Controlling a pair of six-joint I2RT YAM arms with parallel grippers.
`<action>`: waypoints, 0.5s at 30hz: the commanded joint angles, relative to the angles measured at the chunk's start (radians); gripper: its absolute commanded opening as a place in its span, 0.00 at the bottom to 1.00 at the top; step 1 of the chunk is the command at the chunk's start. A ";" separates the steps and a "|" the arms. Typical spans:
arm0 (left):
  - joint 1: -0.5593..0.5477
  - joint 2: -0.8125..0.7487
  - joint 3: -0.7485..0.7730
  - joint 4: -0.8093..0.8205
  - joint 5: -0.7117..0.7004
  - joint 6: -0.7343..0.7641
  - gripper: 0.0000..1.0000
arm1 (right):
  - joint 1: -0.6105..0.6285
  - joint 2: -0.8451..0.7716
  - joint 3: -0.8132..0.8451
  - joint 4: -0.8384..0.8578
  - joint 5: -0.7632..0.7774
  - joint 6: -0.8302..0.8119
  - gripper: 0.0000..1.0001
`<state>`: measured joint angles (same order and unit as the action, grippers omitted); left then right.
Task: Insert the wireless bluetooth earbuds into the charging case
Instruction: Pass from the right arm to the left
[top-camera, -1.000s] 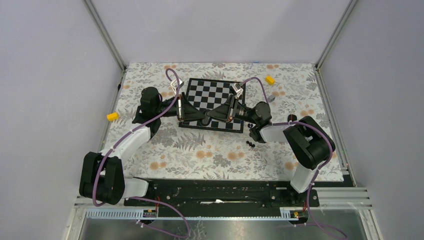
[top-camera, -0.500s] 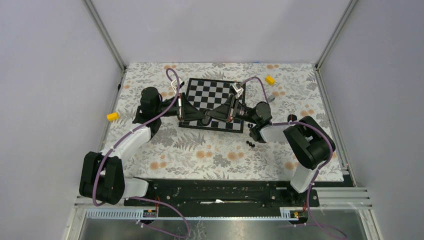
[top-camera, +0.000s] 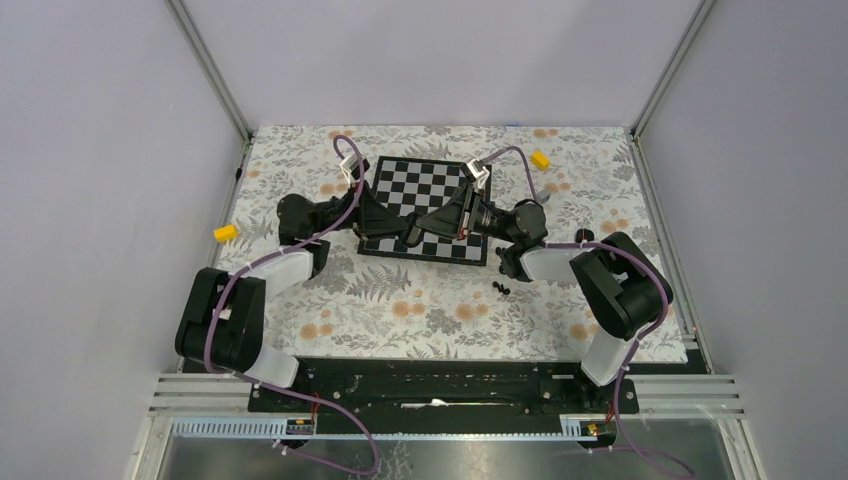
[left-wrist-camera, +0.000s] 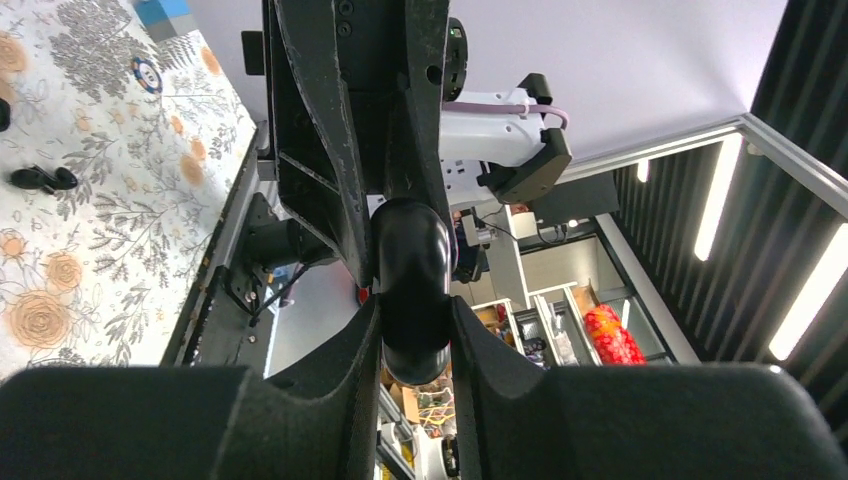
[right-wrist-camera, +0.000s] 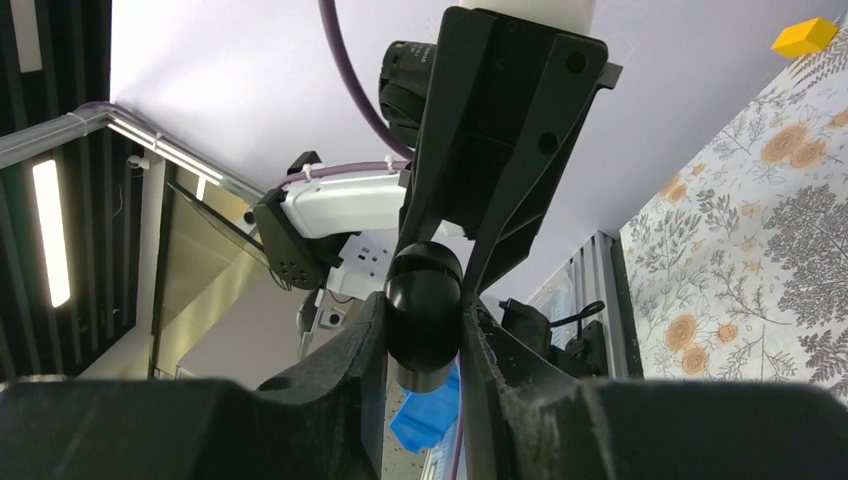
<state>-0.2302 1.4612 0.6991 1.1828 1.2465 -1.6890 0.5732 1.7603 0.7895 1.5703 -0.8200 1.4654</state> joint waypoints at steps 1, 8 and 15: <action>0.005 -0.005 0.011 0.391 -0.061 -0.204 0.00 | 0.010 -0.001 0.008 0.112 -0.109 -0.016 0.09; 0.016 -0.047 0.013 0.225 -0.061 -0.091 0.00 | 0.010 0.006 0.002 0.110 -0.060 -0.014 0.66; 0.020 -0.158 0.086 -0.482 -0.116 0.384 0.00 | -0.012 0.024 -0.044 0.097 -0.008 0.002 0.68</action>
<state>-0.2146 1.3933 0.6914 1.1221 1.2156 -1.6382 0.5751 1.7699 0.7834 1.5589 -0.8360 1.4788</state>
